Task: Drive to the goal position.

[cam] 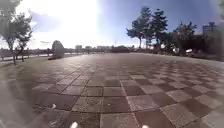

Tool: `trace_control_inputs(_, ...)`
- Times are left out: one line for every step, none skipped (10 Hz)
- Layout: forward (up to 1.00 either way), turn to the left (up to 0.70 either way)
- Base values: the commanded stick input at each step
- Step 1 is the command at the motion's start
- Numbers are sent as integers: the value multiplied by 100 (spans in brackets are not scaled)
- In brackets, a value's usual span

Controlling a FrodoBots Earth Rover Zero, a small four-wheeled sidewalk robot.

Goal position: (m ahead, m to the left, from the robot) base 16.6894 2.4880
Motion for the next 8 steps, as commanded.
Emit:
trace_control_inputs(100,0)
trace_control_inputs(100,0)
trace_control_inputs(100,0)
trace_control_inputs(100,0)
trace_control_inputs(100,0)
trace_control_inputs(100,0)
trace_control_inputs(100,0)
trace_control_inputs(100,0)
